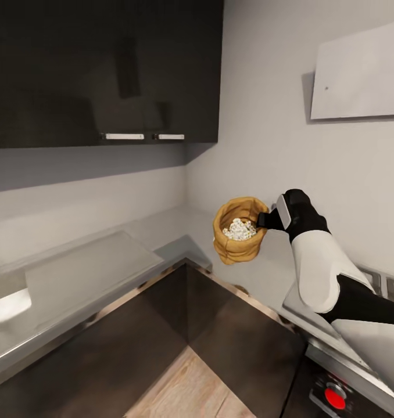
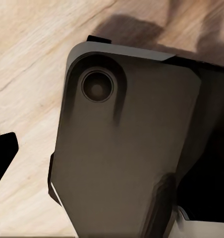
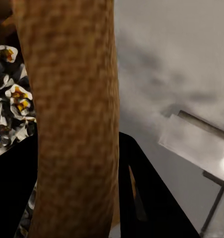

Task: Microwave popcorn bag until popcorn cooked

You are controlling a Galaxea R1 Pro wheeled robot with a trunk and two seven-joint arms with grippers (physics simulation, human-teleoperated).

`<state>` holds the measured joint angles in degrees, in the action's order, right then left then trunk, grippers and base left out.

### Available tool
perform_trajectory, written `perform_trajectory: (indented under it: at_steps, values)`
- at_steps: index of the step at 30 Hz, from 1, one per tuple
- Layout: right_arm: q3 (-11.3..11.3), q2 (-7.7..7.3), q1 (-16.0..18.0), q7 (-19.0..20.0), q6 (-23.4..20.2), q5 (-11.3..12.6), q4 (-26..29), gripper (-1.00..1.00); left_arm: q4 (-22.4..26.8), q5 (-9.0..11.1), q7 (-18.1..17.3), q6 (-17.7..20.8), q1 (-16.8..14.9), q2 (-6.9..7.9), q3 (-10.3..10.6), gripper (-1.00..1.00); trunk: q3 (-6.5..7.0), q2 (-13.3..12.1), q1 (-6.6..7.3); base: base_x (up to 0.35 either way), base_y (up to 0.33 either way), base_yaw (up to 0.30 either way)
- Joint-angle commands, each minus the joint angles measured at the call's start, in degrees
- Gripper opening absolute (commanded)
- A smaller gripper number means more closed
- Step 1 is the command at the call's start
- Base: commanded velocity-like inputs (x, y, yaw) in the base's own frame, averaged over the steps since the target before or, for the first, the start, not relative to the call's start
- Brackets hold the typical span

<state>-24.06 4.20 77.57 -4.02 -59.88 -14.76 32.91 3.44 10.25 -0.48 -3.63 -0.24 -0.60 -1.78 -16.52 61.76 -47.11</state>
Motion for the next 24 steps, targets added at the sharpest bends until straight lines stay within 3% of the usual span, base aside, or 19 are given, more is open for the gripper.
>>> perform_trajectory:
  at_steps: [1, 13, 24]
  values:
    - [-0.4, 0.06, 0.1, -0.3, -0.1, 0.1, 0.1, -1.0, 0.0, 0.3, 0.0, -0.1, 0.0, -0.01, -0.1, 1.0, -0.07, 0.1, 0.03, -0.299, 0.161, 0.0]
    - [-0.4, 0.07, 0.1, -0.5, -0.1, 0.1, 0.1, -1.0, 0.0, 0.3, 0.0, -0.1, 0.0, -0.01, -0.1, 1.0, -0.07, 0.1, 0.03, -0.321, 0.115, 0.0]
    - [-0.4, -0.16, 0.1, -0.5, -0.1, 0.0, 0.1, -1.0, 0.0, 0.3, -0.1, -0.2, 0.0, 0.05, -0.1, 1.0, -0.07, 0.1, 0.03, -0.302, 0.005, 0.0]
